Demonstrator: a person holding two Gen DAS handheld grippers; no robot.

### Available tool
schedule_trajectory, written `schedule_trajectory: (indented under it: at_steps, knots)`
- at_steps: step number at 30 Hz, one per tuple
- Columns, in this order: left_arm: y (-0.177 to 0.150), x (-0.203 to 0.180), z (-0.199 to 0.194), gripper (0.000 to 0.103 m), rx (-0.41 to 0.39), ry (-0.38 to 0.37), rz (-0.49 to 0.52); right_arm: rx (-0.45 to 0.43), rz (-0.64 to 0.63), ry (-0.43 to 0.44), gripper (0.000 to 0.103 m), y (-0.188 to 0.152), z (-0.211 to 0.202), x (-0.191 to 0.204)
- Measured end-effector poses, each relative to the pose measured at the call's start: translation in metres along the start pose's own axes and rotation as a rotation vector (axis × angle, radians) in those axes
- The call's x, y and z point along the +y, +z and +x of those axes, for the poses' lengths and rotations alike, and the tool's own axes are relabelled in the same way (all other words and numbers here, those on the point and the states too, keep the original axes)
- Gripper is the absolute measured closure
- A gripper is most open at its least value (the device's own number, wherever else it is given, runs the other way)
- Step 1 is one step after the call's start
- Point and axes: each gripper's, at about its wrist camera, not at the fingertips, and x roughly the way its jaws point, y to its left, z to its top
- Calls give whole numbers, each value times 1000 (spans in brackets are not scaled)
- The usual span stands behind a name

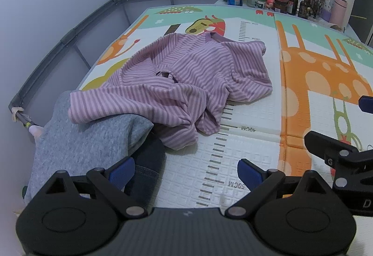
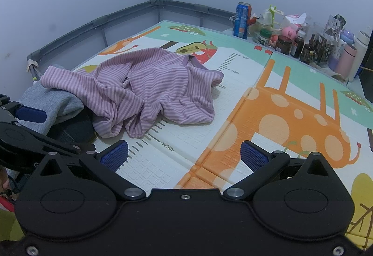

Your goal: Fold clothes

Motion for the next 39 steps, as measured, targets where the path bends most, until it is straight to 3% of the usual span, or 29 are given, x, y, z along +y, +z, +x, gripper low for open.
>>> schedule_trajectory:
  at_steps: [39]
  knots:
    - [1, 1, -2, 6, -7, -15, 20, 18, -2, -9, 0, 0, -6, 4]
